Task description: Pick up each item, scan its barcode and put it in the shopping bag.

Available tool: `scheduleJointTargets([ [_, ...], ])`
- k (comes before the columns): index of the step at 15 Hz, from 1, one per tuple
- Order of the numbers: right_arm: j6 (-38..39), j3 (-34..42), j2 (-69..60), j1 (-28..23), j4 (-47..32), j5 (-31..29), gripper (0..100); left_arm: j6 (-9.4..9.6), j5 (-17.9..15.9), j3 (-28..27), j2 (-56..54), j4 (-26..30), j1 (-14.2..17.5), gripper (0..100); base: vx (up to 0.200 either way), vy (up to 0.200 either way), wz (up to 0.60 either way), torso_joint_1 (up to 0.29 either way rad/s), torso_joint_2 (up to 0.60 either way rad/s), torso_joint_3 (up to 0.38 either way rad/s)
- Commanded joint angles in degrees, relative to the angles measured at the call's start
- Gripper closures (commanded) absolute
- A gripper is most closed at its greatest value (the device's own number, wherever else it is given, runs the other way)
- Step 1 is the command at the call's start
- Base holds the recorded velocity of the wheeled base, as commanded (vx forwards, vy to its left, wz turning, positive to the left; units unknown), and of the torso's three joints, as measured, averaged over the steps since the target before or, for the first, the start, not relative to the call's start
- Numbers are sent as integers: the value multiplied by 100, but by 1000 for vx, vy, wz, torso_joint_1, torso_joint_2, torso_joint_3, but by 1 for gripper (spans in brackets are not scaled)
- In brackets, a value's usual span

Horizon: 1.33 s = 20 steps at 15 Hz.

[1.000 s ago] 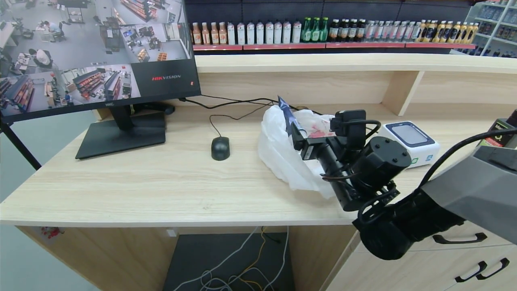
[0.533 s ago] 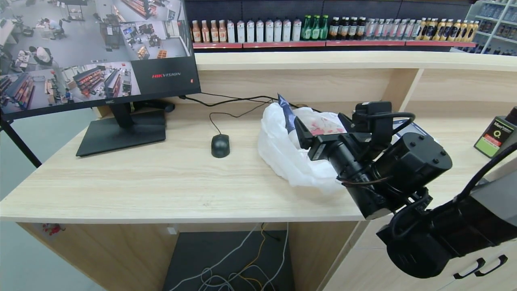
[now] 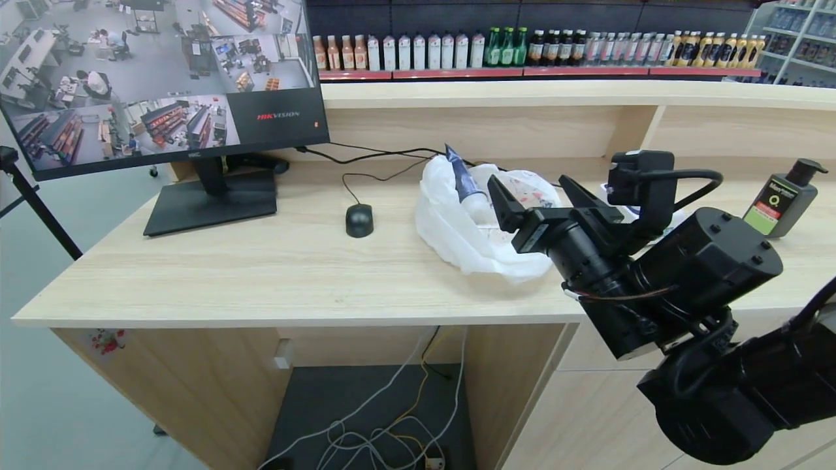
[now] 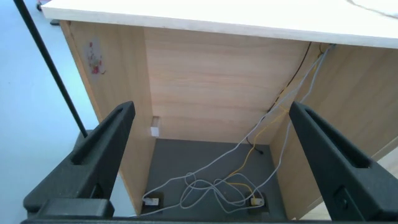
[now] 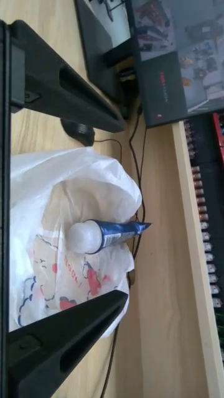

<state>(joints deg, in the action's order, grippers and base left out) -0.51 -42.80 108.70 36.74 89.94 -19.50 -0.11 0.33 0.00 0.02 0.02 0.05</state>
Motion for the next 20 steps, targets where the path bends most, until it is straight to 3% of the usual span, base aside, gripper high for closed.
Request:
scheduleJointTargets([
  [1, 60, 61, -51, -9, 6, -1, 0, -15, 2, 0, -2, -2, 4, 0, 0, -200, 0, 7, 2, 2],
  [7, 25, 35, -60, 26, 6, -18, 0, -86, 2, 0, -2, -2, 4, 0, 0, -200, 0, 4, 2, 5],
  [10, -142, 439, -200, 17, 6, -18, 0, -94, 2, 0, -2, -2, 4, 0, 0, -200, 0, 1, -2, 4],
  [20, -72, 264, -174, -141, 6, -18, 0, -103, 2, 0, -2, -2, 4, 0, 0, -200, 0, 2, 0, 1],
])
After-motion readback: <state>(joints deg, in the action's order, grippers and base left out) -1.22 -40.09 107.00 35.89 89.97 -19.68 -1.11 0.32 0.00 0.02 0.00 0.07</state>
